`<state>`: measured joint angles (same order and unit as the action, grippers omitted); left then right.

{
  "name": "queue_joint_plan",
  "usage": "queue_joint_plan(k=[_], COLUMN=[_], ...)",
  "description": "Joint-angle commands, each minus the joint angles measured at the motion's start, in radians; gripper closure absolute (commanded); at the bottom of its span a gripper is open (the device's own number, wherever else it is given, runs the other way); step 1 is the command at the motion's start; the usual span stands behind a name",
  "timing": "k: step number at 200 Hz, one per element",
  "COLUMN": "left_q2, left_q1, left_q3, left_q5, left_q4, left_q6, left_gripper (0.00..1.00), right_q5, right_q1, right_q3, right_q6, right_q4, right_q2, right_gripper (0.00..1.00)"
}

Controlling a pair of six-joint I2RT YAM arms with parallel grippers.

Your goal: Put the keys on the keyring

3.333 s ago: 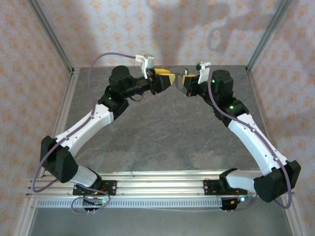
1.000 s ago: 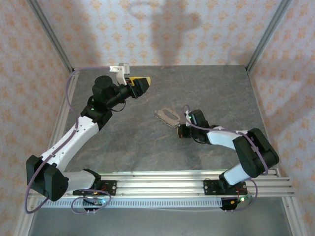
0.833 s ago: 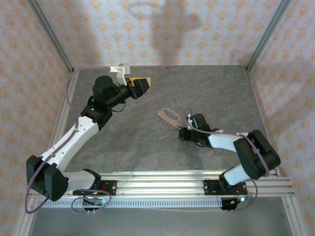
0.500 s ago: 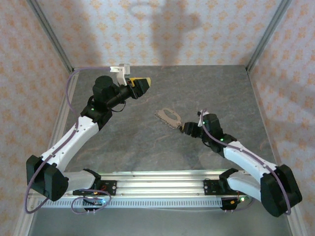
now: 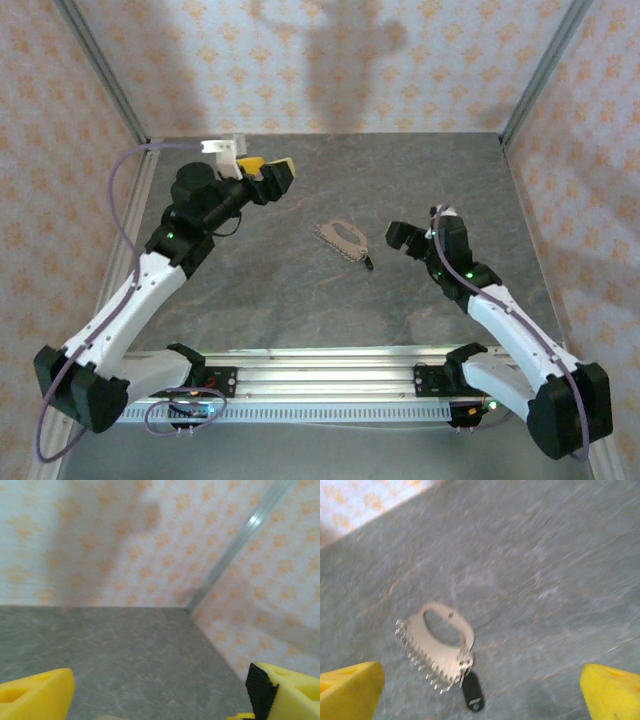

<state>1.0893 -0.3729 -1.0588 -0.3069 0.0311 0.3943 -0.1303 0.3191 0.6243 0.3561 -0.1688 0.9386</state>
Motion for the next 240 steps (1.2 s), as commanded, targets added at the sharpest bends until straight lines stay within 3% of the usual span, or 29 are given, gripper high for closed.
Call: queue_joint_plan(k=[1, 20, 52, 82, 107, 136, 165, 175, 201, 218, 229, 240], left_q2=[-0.072, -0.142, -0.257, -0.287, -0.176, 0.045, 0.174, 0.197, 0.306, 0.407, 0.396, 0.413], left_q1=[0.004, 0.006, 0.02, 0.093, 0.154, 0.189, 0.223, 0.254, 0.33, 0.335, 0.335, 0.332], left_q3=[0.066, 0.175, 0.374, 0.517, 0.638, 0.705, 0.731, 0.714, 0.718, 0.699, 0.64, 0.644], left_q5=[0.29, 0.494, 0.744, 0.78, 0.811, 0.793, 0.715, 0.672, 0.546, 0.495, 0.456, 0.439], left_q4=[-0.091, -0.033, 0.096, 0.123, 0.304, 0.504, 0.661, 0.657, 0.771, 0.839, 0.701, 0.747], left_q6=[-0.099, -0.144, -0.303, -0.358, -0.298, -0.333, -0.358, -0.356, -0.337, -0.359, -0.369, -0.39], left_gripper=[0.06, 0.0, 0.0, 0.0, 0.0, 0.0, 0.0, 0.0, 0.0, 0.0, 0.0, 0.0], right_q5=[0.205, 0.385, 0.637, 0.707, 0.736, 0.719, 0.641, 0.576, 0.445, 0.386, 0.35, 0.306], right_q1=[-0.027, -0.038, -0.051, -0.085, -0.1, -0.113, -0.172, -0.186, -0.232, -0.261, -0.261, -0.263], right_q3=[0.063, 0.068, -0.028, -0.097, -0.12, -0.131, -0.254, -0.235, -0.219, -0.303, -0.287, -0.207], right_q6=[0.003, -0.012, -0.073, -0.125, -0.142, -0.269, -0.277, -0.293, -0.348, -0.358, -0.373, -0.38], right_q4=[-0.063, -0.037, 0.145, 0.253, 0.355, 0.534, 0.829, 0.773, 0.827, 1.122, 1.123, 0.95], right_q2=[-0.037, -0.032, 0.002, 0.072, 0.16, 0.274, 0.379, 0.371, 0.417, 0.541, 0.594, 0.592], right_gripper=[0.0, 0.0, 0.0, 0.0, 0.0, 0.0, 0.0, 0.0, 0.0, 0.0, 0.0, 0.0])
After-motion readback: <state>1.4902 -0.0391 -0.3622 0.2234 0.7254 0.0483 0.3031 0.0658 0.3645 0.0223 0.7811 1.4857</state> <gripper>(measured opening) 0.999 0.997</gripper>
